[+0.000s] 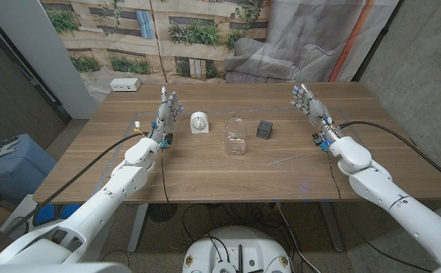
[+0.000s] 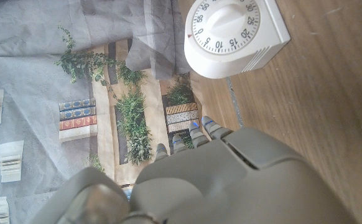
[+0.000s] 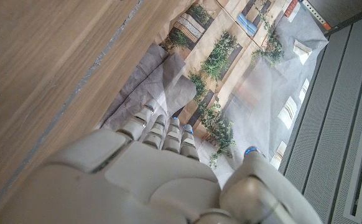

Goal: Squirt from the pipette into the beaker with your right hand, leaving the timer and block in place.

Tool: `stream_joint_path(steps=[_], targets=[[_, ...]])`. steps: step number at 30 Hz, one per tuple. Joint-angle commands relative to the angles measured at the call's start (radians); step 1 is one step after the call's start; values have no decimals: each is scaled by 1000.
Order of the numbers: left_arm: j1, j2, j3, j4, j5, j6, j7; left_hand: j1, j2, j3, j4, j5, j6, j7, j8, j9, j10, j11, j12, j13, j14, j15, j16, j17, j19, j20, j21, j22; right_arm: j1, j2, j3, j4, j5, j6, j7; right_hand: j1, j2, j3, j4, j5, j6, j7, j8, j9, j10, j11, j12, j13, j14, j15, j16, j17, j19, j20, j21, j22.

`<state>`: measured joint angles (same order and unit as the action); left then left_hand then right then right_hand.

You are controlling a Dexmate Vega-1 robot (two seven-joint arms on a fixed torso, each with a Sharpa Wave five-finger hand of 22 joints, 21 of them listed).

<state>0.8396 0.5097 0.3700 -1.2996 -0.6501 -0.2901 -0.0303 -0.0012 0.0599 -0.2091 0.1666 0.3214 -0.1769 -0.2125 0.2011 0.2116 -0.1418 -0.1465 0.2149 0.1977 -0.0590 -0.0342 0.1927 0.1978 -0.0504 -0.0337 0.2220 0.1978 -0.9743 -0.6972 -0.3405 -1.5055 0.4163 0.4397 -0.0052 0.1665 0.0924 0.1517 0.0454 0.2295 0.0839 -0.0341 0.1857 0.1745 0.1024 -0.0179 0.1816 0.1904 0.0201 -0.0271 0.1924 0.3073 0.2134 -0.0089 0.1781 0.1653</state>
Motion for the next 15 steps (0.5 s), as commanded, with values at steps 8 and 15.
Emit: stream_joint_path(steps=[8, 15], targets=[[0, 0, 0, 0, 0, 0, 0, -1, 45, -6, -2, 6, -2, -9, 6, 2, -4, -3, 4, 5, -9, -117, 6, 1, -5, -92, 5, 2, -31, -110, 13, -63, -201, 69, -12, 40, -10, 12, -41, 1, -12, -44, -1, 3, -19, 8, 4, -2, -6, 12, -1, -18, -9, 1, 5, 2], [0, 0, 0, 1, 0, 0, 0, -1, 45, -6, -2, 6, -1, -9, 6, 2, -4, -3, 4, 5, -10, -115, 6, 1, -5, -92, 5, 2, -47, -156, 27, -92, -285, 83, -23, 52, -14, 16, -53, -1, -9, -48, 2, 4, -19, 6, 5, -2, -9, 12, -1, -24, -10, 1, 5, 1]])
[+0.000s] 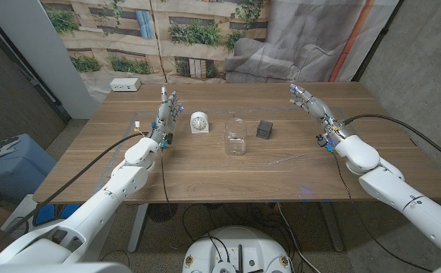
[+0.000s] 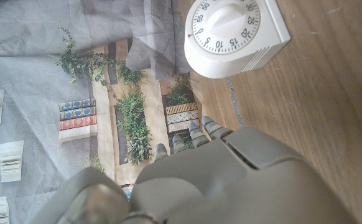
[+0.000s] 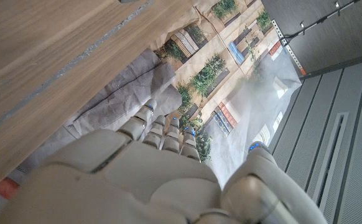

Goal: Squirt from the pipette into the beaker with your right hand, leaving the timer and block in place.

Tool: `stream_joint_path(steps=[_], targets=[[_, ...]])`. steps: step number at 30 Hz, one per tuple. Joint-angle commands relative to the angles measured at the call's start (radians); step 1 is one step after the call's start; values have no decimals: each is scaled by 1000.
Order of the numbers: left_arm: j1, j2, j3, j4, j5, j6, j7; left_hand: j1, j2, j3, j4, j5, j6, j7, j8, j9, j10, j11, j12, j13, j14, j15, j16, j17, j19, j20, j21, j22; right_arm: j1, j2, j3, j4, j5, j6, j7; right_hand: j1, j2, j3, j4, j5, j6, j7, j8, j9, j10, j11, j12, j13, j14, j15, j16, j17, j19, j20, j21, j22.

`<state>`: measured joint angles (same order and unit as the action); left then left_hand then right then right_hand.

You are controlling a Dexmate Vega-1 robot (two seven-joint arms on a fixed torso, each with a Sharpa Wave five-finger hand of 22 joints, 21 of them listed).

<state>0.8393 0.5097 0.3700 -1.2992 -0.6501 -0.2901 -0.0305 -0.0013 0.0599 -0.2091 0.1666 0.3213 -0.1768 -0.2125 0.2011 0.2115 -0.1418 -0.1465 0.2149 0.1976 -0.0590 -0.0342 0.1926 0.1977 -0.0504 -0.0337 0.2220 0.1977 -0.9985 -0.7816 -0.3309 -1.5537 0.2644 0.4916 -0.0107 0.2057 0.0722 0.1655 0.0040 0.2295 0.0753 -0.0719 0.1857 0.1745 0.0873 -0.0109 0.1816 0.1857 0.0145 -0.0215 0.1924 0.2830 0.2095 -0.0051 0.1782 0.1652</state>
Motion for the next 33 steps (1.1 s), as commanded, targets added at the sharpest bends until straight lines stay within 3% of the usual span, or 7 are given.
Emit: stream_joint_path(steps=[1, 10, 25, 33], targets=[[0, 0, 0, 0, 0, 0, 0, -1, 45, -6, -2, 6, -1, -9, 6, 2, -6, -2, 4, 5, -11, -115, 5, 1, -6, -91, 5, 2, -24, -81, 18, -49, -146, 31, -16, 16, 5, 3, -15, -2, 1, -10, 2, 4, -5, -1, 5, 3, -6, 8, -2, -1, -7, -3, 5, 2], [0, 0, 0, 1, 0, 0, -1, -1, 45, -6, -2, 6, -1, -9, 6, 2, -3, -3, 5, 5, -9, -117, 6, 1, -5, -92, 6, 2, -55, -146, 47, -100, -230, 25, -25, 62, -12, 16, -61, -13, 4, -26, 8, 7, -36, -4, 1, 5, -28, 30, -4, -16, -27, 12, 2, 2], [0, 0, 0, 0, 0, 0, -1, -1, 45, -6, -2, 6, 0, -9, 6, 2, -3, -5, 5, 5, -9, -116, 6, 1, -5, -92, 5, 2, -110, -237, 107, -204, -374, -16, -43, 182, -24, 62, -156, -27, 0, -37, 18, 15, -71, -5, 5, 10, -45, 53, 3, -35, -37, 31, 5, 2], [0, 0, 0, 1, 0, 0, 0, -1, 45, -6, -2, 6, -1, -9, 6, 2, -4, -3, 4, 5, -10, -116, 6, 1, -5, -91, 5, 2, -158, -303, 152, -289, -466, -85, -41, 229, -24, 82, -179, -22, -3, -39, 21, 17, -87, 0, 4, 11, -56, 59, 3, -39, -42, 34, 4, 2]])
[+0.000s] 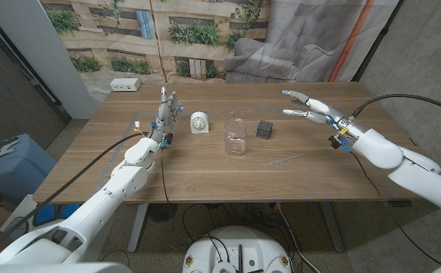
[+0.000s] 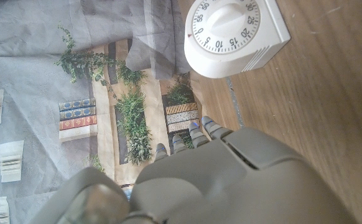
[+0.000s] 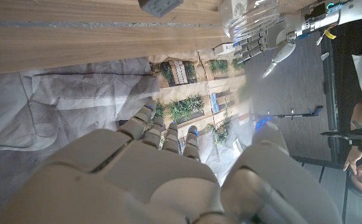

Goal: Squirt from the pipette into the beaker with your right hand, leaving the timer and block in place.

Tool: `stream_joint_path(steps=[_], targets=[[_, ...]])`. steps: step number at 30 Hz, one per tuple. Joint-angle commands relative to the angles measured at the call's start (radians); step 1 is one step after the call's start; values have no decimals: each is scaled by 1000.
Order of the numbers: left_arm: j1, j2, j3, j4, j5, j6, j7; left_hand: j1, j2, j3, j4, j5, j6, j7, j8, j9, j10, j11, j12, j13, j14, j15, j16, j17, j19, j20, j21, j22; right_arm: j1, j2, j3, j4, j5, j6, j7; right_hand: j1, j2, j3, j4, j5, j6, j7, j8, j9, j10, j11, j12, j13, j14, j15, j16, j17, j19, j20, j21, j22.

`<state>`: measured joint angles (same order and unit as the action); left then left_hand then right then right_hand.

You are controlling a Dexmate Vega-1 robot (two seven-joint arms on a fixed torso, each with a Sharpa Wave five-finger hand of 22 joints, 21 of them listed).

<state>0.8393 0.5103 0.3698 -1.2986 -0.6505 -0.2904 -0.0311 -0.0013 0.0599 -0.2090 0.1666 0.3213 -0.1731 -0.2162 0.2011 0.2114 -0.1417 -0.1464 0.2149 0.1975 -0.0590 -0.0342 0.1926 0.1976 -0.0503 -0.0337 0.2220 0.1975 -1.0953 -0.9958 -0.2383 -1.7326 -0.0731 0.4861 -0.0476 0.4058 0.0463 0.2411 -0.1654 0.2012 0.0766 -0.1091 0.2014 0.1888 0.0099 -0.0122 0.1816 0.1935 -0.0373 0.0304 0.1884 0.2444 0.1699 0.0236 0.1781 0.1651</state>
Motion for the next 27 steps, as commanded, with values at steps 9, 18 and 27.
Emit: stream_joint_path(steps=[9, 18, 27], targets=[[0, 0, 0, 0, 0, 0, 0, -1, 44, -6, -2, 6, -5, -6, 6, 2, -3, -3, 5, 5, -10, -116, 6, 1, -5, -91, 5, 2, -150, -142, 128, -221, -211, -195, -8, 75, -4, 25, -20, 11, 6, 4, 14, 5, -20, 4, 6, 5, -9, 18, 10, -5, 0, 24, 7, 2], [0, 0, 0, 0, 0, 0, 0, -1, 44, -6, -3, 6, -5, -6, 6, 2, -4, -3, 5, 5, -9, -116, 6, 1, -5, -92, 6, 2, -176, -198, 162, -304, -259, -276, 69, 130, -15, 45, -24, 20, 2, 5, 18, 9, -23, 20, 10, 6, -3, 38, 16, -9, 13, 55, 12, 3], [0, 0, 0, 0, 0, 0, 0, -1, 44, -6, -3, 6, -5, -6, 6, 2, -4, -2, 5, 5, -9, -116, 6, 1, -5, -92, 5, 2, -165, -242, 143, -396, -346, -411, 176, 170, -44, 54, -22, 25, -5, -10, 19, 12, -51, 31, 5, 9, -25, 59, 11, -12, 8, 83, 9, 3]])
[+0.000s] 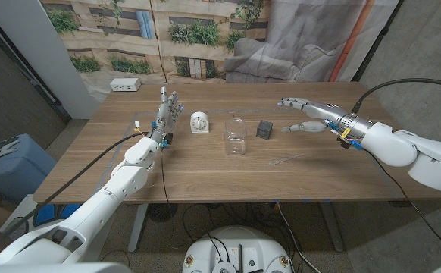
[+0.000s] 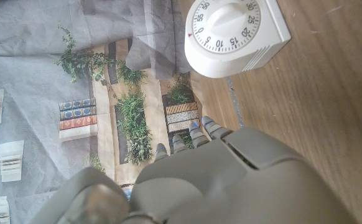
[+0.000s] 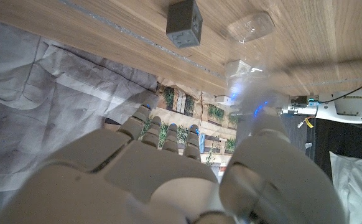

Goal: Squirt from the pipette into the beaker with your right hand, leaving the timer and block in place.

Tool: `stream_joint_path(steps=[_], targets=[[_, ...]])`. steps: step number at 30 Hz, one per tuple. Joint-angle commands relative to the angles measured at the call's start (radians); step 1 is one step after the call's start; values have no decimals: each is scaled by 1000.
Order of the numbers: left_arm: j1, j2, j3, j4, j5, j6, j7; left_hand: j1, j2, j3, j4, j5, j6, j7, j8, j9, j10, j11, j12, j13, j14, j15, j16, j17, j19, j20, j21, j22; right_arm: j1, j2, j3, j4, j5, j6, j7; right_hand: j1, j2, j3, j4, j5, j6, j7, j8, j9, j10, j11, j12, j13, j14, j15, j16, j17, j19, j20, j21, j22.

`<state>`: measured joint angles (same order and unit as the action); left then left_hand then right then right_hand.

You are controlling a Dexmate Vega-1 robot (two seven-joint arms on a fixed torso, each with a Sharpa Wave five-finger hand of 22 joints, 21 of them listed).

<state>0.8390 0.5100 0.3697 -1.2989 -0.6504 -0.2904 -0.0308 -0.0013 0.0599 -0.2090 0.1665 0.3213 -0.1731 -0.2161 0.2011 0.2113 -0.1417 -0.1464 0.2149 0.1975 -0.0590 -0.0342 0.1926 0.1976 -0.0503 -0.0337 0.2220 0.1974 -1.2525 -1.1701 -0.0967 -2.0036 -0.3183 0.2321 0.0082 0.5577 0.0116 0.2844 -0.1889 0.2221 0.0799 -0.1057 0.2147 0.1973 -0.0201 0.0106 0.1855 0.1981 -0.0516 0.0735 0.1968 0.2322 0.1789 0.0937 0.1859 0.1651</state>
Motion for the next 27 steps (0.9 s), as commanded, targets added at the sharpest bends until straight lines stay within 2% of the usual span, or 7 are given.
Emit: stream_joint_path(steps=[1, 5, 9, 16, 22, 23, 27], targets=[[0, 0, 0, 0, 0, 0, 0, -1, 44, -6, -2, 6, -5, -6, 6, 2, -5, -2, 4, 5, -10, -116, 6, 1, -7, -91, 5, 2, -2, -73, -5, -136, -109, -176, 138, 21, -12, 11, 2, 4, -8, -15, 7, 4, -23, 9, 1, 5, -14, 17, 2, 0, -1, 16, 1, 3], [0, 0, 0, 0, 0, 0, 0, -1, 44, -6, -2, 6, -5, -6, 6, 2, -2, -2, 5, 5, -10, -116, 6, 1, -5, -92, 6, 2, 10, -75, -25, -174, -124, -252, 180, 33, -24, 12, 4, 2, 5, -22, 14, 5, -18, 13, 7, 6, -11, 19, 6, 0, 7, 32, 4, 4], [0, 0, 0, 0, 0, 0, 0, -1, 44, -6, -2, 6, -5, -6, 6, 2, -5, -2, 4, 5, -11, -116, 5, 1, -6, -92, 5, 2, 45, -86, -73, -201, -168, -302, 221, 40, -31, 13, 5, 1, 11, -27, 17, 6, -14, 13, 9, 7, -11, 24, 7, 0, 11, 44, 5, 4], [0, 0, 0, 0, 0, 0, 0, -1, 44, -6, -2, 6, -5, -6, 6, 2, -4, -5, 5, 5, -9, -116, 6, 1, -5, -92, 6, 2, 110, -102, -142, -228, -215, -345, 293, 61, -35, 21, 4, 2, 18, -40, 22, 8, -17, 14, 10, 9, -14, 26, 8, -1, 18, 51, 7, 4], [0, 0, 0, 1, 0, 0, 0, -1, 44, -6, -2, 6, -5, -6, 6, 2, -3, -3, 5, 5, -10, -116, 6, 1, -4, -92, 6, 2, 161, -104, -193, -249, -250, -375, 355, 93, -40, 32, 3, 4, 23, -46, 27, 10, -18, 14, 12, 11, -9, 24, 12, -1, 47, 63, 14, 3], [0, 0, 0, 1, 0, 0, 0, -1, 44, -6, -2, 6, -5, -6, 6, 2, -2, -3, 5, 5, -10, -116, 6, 1, -5, -92, 6, 2, 169, -104, -203, -255, -263, -382, 367, 99, -41, 34, 3, 4, 26, -55, 29, 11, -16, 15, 13, 11, -9, 24, 13, -2, 52, 65, 15, 3], [0, 0, 0, 1, 0, 0, 0, -1, 44, -6, -2, 6, -5, -6, 6, 2, -3, -3, 5, 5, -9, -116, 6, 1, -5, -92, 6, 2, 202, -93, -251, -291, -341, -433, 433, 115, -52, 37, 6, 1, 20, -69, 28, 12, -14, 13, 16, 14, -9, 24, 15, -1, 62, 89, 13, 1]])
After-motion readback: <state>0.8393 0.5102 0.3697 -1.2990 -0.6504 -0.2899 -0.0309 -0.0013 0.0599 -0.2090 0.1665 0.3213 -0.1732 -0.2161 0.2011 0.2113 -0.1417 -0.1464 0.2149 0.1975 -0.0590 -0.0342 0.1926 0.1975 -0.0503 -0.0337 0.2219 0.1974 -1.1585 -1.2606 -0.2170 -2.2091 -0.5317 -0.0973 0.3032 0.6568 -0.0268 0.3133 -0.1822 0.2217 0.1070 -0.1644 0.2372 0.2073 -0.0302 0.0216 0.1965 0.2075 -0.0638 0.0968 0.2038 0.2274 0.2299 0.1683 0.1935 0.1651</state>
